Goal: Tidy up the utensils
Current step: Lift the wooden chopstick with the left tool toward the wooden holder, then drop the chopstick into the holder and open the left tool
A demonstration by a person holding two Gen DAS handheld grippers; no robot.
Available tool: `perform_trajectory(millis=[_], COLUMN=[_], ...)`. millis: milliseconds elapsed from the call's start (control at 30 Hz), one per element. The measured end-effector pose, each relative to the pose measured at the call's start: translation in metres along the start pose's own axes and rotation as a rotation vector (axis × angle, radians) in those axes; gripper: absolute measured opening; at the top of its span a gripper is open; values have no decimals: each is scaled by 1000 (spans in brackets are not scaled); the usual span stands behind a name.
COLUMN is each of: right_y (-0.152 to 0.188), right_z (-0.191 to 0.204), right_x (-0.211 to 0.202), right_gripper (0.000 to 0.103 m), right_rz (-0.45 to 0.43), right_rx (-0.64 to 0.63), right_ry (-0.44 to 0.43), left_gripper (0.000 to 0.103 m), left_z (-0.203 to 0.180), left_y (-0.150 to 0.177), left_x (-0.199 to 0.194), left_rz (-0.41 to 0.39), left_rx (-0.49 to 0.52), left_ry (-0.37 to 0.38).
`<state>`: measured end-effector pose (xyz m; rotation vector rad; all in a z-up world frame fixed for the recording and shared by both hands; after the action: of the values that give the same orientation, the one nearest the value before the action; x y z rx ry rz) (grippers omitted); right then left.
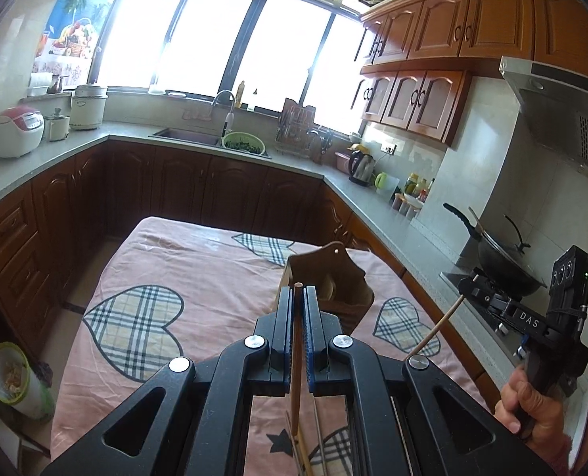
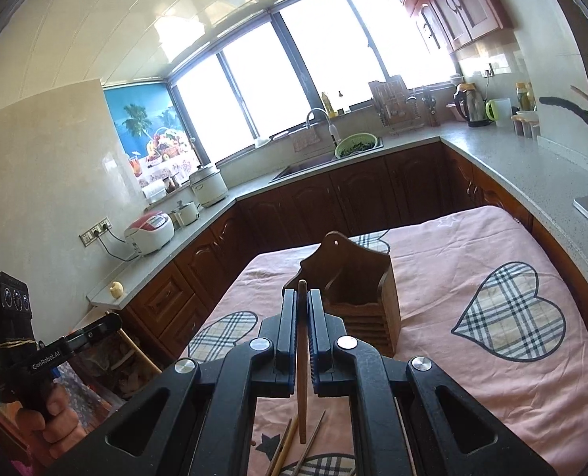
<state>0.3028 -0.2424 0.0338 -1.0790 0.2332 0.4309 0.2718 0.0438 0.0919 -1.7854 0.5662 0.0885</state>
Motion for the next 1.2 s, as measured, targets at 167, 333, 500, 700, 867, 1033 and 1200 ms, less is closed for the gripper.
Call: perform_trajectory(millis=[167,333,500,700,867,1033,1200], right_y=[-29,-61,-89,-107,-109,-90,-66], right_z=[-10,-20,-31,-46,-59,-78,-99], right_x=[3,7,16,40,69,98,124], right_gripper=[5,5,5,5,5,5,5], right_rz=[-64,-163,-247,-297,-293,-284,-268], right_rx=[10,0,23,27,42,71,127], right_ry=[18,57,72,105,119,132,146], left_gripper=[3,3,3,3,3,3,3], left_z=[1,6,8,8,10,19,23], left_y=[-21,-42,-55,-51,-36,-9,15], left_x=[12,34,63,112,168,229,284], left_rz=[-61,-146,-224,-269,-257,-237,-202], left_rx=[-11,-35,-41,-41,-60,-103,-149], left_ry=[25,47,45,20,0,-37,-59])
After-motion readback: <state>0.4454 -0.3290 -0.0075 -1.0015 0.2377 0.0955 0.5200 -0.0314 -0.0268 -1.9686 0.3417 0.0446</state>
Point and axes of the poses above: each gripper's, at about its wrist camera, not at the fingertips, and x roughly the way its jaws point, z to its left, y to its underside, the point moved 7 cm from there along x, roughly the way its jaws point, and after that the axes turned 5 degrees about -z, right-handed, at the moved point
